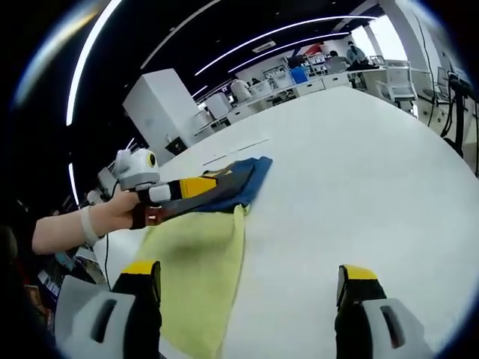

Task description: Fold the garment on the visible template until the final outline fits inside the template.

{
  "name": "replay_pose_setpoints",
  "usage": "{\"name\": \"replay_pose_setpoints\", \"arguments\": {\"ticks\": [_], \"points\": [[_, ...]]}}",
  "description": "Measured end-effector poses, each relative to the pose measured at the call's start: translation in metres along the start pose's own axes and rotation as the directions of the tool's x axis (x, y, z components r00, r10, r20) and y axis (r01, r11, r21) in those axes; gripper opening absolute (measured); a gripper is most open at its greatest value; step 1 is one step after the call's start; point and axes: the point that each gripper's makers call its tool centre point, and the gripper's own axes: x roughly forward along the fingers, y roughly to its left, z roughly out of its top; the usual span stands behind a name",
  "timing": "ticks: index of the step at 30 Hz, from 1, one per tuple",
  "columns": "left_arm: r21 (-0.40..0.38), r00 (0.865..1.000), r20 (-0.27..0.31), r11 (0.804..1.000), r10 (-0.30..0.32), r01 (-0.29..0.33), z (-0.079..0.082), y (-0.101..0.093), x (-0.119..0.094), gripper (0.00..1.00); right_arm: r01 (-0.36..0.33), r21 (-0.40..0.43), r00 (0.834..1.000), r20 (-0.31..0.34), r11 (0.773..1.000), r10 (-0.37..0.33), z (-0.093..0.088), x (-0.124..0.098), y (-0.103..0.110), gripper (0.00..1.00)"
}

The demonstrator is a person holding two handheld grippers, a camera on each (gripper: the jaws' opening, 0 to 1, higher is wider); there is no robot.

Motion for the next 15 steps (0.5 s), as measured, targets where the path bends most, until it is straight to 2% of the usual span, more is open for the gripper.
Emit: {"name": "replay_pose_setpoints", "arguments": {"ticks": [7, 15], "points": [[-0.014, 1.000, 0.009, 1.000, 0.008, -0.008, -0.006, 0.002, -0.025, 0.77, -0.008, -0.012, 1.000, 0.001, 1.000, 0.008, 0.004, 0.001, 0.005, 0.98], [-0.023, 0.998, 0.026, 0.998, 0.054, -0.053, -0.013, 0.014, -0.064, 0.77, -0.019, -0.035, 1.000, 0.000, 0.999, 0.019, 0.009, 0.001, 0.012, 0.98]]}}
